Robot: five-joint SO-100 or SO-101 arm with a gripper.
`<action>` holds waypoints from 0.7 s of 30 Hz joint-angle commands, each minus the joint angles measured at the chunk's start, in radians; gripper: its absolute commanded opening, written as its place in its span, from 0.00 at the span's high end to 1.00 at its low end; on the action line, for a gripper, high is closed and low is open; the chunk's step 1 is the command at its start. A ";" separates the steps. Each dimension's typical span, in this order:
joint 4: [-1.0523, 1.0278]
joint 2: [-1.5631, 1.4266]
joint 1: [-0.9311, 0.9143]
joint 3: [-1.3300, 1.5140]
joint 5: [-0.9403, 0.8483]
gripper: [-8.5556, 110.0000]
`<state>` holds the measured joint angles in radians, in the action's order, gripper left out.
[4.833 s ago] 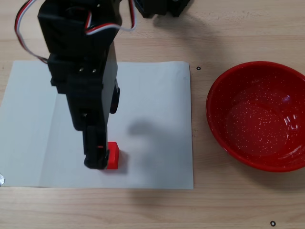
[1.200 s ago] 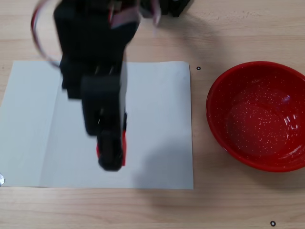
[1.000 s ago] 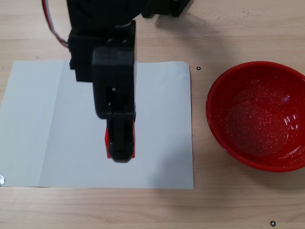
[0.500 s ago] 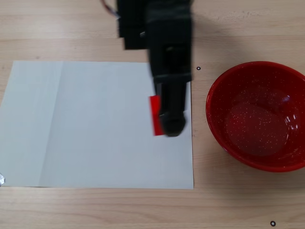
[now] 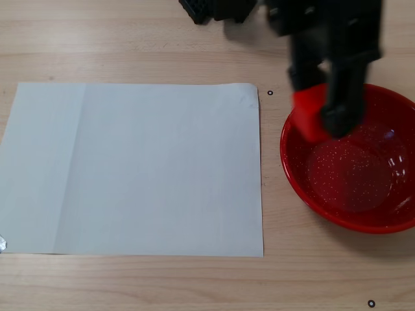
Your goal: Grasp the red cube and put it in the red bowl.
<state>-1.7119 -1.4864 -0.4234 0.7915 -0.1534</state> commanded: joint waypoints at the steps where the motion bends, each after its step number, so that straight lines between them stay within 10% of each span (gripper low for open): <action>1: 0.048 -0.144 -0.031 -0.020 -0.014 0.93; 21: 0.253 0.021 -0.166 0.092 -0.041 0.93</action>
<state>-1.4910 -1.4235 -0.5814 0.9143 -0.1917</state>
